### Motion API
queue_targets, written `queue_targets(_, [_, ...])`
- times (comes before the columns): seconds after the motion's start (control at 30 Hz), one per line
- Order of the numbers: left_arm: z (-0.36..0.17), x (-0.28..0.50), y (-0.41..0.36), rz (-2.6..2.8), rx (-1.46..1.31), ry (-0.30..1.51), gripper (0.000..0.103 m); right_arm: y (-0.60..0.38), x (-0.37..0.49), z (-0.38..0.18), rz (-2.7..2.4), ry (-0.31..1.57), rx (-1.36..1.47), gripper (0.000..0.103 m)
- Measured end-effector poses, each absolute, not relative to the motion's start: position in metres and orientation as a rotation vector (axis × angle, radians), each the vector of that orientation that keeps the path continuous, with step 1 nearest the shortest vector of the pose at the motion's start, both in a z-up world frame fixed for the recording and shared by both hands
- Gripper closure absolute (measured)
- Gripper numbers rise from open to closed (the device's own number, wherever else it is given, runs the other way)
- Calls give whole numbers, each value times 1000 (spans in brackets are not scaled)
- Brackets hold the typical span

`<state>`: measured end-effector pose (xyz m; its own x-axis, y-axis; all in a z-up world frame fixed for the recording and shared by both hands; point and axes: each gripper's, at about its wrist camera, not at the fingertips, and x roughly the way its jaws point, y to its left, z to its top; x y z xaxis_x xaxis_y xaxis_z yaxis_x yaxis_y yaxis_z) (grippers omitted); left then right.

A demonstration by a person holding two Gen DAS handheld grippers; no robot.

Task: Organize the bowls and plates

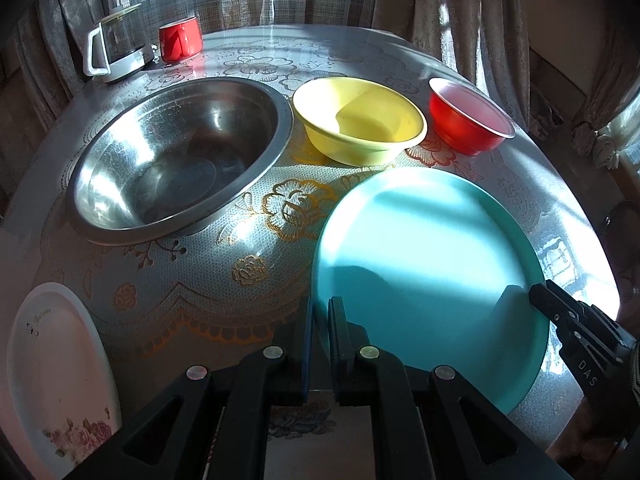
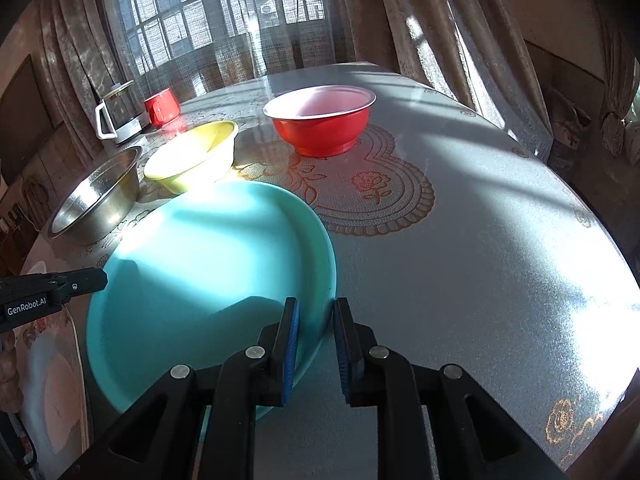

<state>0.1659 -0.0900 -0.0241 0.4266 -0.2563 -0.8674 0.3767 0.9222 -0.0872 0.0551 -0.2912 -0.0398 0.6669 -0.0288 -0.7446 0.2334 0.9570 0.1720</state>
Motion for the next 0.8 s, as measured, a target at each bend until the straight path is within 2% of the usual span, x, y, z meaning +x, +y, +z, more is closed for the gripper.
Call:
queue_targets(0.4, [-24,163,-93,-369,133,1024,92,-287,57,-39,-169,848,242,84])
queue_targets(0.47, [-24,161,-92,-368,132,1013,92,-287,58,-38,-184,851,226,78])
queue_targets(0.8, [-17,155,-83,-357,87,978,92,-291,56,-37,-202,872,245,71])
